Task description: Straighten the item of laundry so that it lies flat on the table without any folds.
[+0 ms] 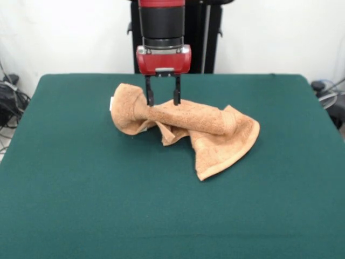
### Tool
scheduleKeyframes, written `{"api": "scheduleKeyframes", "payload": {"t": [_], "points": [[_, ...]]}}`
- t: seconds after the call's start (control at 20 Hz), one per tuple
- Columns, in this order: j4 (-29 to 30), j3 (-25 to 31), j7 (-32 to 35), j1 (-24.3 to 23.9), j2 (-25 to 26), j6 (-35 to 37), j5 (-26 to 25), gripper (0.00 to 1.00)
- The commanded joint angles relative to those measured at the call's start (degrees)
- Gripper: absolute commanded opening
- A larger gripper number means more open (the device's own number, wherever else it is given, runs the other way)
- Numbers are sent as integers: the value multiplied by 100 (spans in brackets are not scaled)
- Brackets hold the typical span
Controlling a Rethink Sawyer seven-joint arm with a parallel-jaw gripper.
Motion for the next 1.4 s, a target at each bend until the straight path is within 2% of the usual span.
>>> {"api": "scheduleKeyframes", "payload": {"t": [0.05, 0.55, 0.8, 1.1, 1.4], "points": [[-351, 1470, -2172, -303, 325, 736, -608, 100], [-271, 2119, -3260, -656, 518, 780, -658, 100], [-303, 1956, -3236, -627, 610, 693, -572, 100], [-460, 1819, -3358, -712, 1074, 943, -452, 100], [-422, 2104, -3675, -1063, 1350, 1079, -341, 100]]}}
